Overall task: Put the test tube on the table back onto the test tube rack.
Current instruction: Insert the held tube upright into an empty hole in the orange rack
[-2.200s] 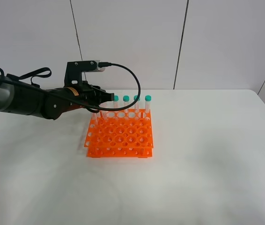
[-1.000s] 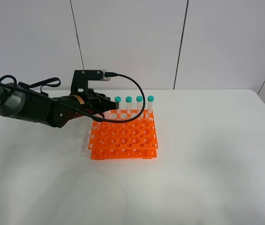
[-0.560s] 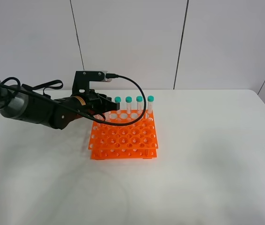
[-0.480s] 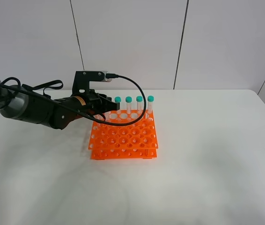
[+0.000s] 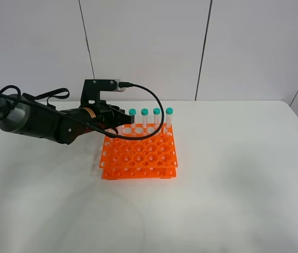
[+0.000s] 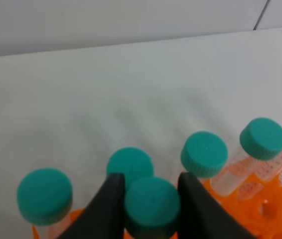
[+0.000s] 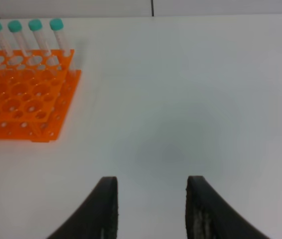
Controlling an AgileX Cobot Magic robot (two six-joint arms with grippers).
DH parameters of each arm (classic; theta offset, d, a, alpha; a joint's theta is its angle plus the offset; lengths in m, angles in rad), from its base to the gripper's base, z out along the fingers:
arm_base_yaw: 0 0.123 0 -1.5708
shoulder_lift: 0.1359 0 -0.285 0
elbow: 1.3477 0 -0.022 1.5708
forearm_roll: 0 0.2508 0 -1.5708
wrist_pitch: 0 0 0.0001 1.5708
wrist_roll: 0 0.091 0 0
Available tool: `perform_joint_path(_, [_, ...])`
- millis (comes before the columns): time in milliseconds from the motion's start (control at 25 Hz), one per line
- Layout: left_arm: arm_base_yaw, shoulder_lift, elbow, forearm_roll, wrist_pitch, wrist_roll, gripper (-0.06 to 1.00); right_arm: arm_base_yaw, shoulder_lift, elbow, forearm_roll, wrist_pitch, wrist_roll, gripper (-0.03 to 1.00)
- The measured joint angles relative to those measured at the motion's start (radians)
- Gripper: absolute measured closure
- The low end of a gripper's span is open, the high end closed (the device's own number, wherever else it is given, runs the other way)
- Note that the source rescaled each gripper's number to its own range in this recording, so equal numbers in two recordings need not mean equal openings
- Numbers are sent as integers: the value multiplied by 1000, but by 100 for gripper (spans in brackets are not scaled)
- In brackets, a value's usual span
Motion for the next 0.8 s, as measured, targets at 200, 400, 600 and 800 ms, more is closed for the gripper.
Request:
perform_joint_path(200, [0,-17,27,-2,-4,-1,94,0,0,0,0,0,0,12])
perform_joint_path(400, [0,-21,76,-6,-33,-3,94,0,0,0,0,0,0,12])
perform_joint_path(600, [0,-21,78,-7,-41,-3,94,0,0,0,1,0,0,12])
perform_joint_path(800, [0,-21,78,-7,-42,-3,94,0,0,0,1,0,0,12])
